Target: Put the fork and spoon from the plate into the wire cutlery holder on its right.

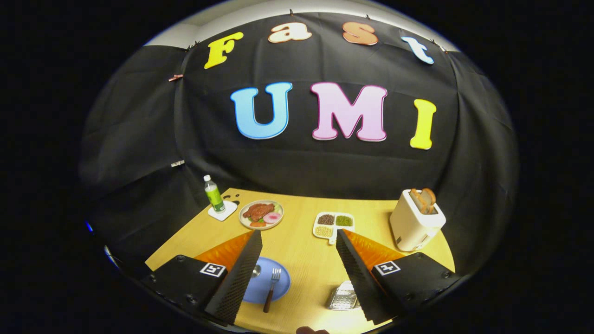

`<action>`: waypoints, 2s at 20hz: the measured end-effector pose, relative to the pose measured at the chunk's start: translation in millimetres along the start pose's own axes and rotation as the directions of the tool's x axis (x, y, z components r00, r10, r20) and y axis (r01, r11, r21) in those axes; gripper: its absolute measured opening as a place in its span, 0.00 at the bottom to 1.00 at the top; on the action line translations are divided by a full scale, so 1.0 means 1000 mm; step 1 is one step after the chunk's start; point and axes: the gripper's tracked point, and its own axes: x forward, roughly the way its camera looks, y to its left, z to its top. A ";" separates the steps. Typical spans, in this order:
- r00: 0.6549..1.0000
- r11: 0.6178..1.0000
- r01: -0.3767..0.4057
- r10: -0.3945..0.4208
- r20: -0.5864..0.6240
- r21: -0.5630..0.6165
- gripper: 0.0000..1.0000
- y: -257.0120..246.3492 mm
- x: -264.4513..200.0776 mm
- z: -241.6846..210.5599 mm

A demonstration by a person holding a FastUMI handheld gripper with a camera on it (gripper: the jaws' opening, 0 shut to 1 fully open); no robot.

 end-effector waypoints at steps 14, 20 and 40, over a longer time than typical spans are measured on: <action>0.855 0.978 -0.157 0.063 -0.515 -0.140 0.99 0.067 0.064 -0.192; 0.776 0.974 -0.169 0.037 -0.629 -0.152 0.99 0.071 0.087 -0.242; 0.640 0.993 -0.097 0.111 -0.760 0.063 0.06 0.066 0.087 -0.266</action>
